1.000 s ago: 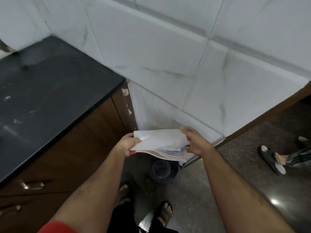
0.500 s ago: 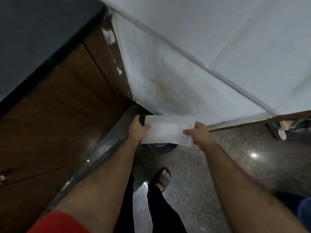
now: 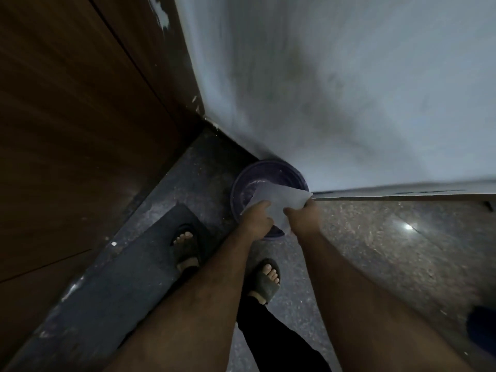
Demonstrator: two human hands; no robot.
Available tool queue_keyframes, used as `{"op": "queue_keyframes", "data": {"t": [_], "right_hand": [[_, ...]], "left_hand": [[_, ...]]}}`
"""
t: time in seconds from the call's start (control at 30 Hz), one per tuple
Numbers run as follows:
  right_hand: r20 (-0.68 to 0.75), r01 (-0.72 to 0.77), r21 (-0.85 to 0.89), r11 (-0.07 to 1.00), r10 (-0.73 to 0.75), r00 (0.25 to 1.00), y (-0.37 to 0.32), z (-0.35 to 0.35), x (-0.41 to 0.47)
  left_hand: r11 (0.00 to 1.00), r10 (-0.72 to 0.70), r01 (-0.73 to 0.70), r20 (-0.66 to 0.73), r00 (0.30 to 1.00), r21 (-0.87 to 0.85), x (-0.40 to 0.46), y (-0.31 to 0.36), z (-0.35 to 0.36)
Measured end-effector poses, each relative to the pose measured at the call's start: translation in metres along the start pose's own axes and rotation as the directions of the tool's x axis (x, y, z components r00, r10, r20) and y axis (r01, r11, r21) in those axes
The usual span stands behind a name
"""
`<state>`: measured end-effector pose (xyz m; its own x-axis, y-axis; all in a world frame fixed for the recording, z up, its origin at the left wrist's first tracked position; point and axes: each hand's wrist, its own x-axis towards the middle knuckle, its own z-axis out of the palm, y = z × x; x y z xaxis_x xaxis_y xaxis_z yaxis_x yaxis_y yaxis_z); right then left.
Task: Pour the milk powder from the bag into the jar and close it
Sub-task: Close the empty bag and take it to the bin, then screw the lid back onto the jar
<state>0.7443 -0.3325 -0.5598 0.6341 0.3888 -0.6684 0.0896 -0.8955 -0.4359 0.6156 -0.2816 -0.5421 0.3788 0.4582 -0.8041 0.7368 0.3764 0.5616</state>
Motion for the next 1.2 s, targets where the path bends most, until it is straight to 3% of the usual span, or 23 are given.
{"op": "queue_keyframes", "data": {"t": [0.13,0.37,0.53,0.7,0.87,1.2], "right_hand": [[0.044,0.002,-0.036,0.999,-0.001,0.999,0.044,0.033,0.059],[0.117,0.118,-0.191,0.974,-0.097,0.988,0.016,-0.008,0.002],[0.232,0.288,-0.325,0.901,-0.219,0.948,-0.041,-0.059,-0.068],[0.370,0.529,-0.371,0.763,-0.401,0.838,-0.124,-0.117,-0.156],[0.419,0.706,-0.374,0.601,-0.570,0.707,-0.221,-0.158,-0.234],[0.424,0.904,-0.360,0.232,-0.822,0.380,-0.373,-0.171,-0.380]], "left_hand": [[0.999,-0.031,0.031,-0.046,0.998,-0.008,0.025,-0.032,0.008],[0.999,-0.044,0.041,-0.120,0.992,-0.023,-0.025,-0.029,-0.007],[0.995,0.012,0.006,-0.183,0.983,0.098,-0.105,0.017,-0.050],[0.973,0.125,-0.058,-0.297,0.947,0.223,-0.208,0.069,-0.097],[0.933,0.234,-0.065,-0.457,0.858,0.355,-0.303,0.111,-0.161],[0.883,0.425,-0.070,-0.728,0.539,0.464,-0.457,0.146,-0.286]]}}
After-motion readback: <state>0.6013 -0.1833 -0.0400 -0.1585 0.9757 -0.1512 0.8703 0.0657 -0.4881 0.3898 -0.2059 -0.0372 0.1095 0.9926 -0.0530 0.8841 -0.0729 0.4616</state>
